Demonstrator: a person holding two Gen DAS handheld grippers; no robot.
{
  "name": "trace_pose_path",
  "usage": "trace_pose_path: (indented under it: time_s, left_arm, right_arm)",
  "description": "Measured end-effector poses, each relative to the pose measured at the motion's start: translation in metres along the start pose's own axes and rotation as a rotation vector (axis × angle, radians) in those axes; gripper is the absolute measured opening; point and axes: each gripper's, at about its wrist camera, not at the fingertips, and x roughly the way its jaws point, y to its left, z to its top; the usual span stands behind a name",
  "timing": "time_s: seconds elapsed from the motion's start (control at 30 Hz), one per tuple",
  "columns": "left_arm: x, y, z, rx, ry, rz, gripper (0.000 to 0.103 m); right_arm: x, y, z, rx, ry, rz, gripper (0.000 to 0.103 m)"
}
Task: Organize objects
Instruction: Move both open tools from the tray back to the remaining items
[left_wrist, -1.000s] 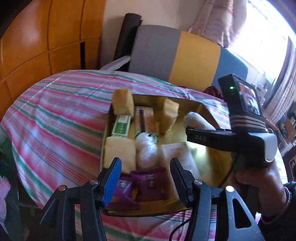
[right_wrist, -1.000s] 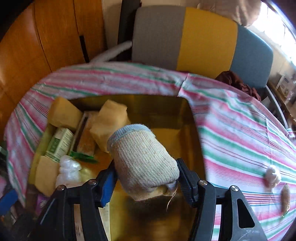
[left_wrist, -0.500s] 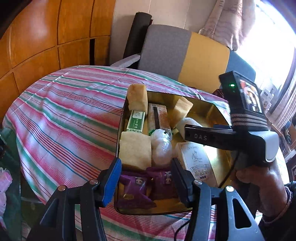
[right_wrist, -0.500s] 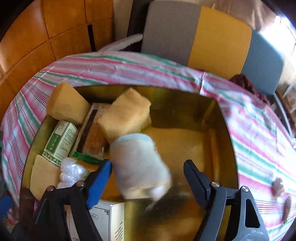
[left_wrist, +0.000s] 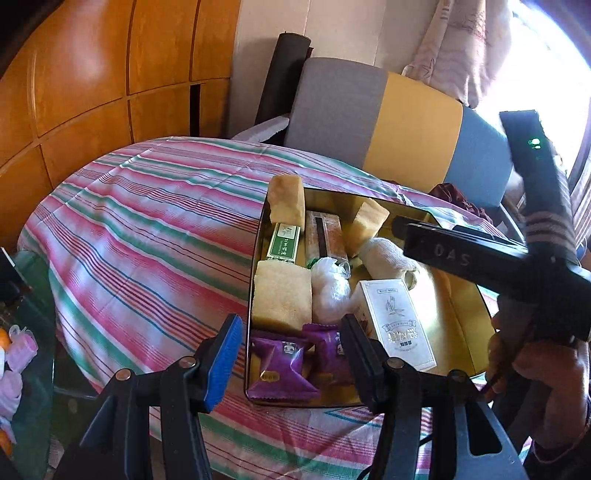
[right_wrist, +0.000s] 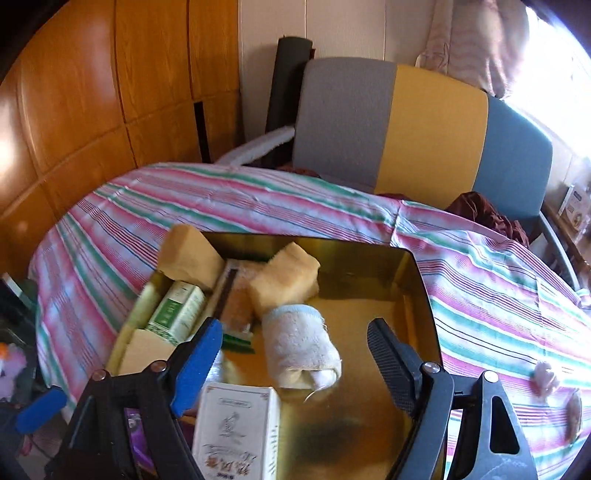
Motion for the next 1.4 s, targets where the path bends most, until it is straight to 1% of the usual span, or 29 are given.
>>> trace_pose_path:
  time_s: [0.2,0.3,0.53,0.63,0.83,0.97,1.17,1.4]
  left_arm:
    - [-0.008,-0.008,-0.001,0.018,-0.01,-0.013,0.055]
    - [-0.011,-0.017,-0.001,0.042,-0.016,-0.027,0.055]
    - [-0.014,-0.054,0.002,0.14,-0.028,-0.044,0.055]
    - [-0.015,-0.073,0.004,0.185,-0.033,-0.058,0.055]
    - [-0.014,-0.114,0.002,0.277,-0.035,-0.109,0.055]
    - [-0.012,-0.142,-0.003,0.34,-0.023,-0.15,0.055]
    - [-0.014,-0.175,-0.011,0.414,-0.011,-0.19,0.055]
    - [-0.012,-0.207,-0.017,0.484,0.002,-0.218,0.055]
  right_arm:
    - [-0.019,0.001,-0.004,0.004,-0.034,0.012,0.082]
    - [-0.029,-0.004,-0.01,0.001,-0.047,0.002,0.087]
    - [-0.049,-0.046,-0.029,0.042,-0.044,-0.033,0.088]
    - [-0.059,-0.076,-0.04,0.071,-0.037,-0.062,0.09]
    - [-0.081,-0.152,-0.068,0.145,-0.004,-0.167,0.09]
    - [-0.096,-0.208,-0.084,0.218,0.023,-0.244,0.09]
    - [-0.118,-0.285,-0.104,0.341,0.041,-0.347,0.09]
    - [-0.125,-0.361,-0.129,0.437,0.064,-0.453,0.091]
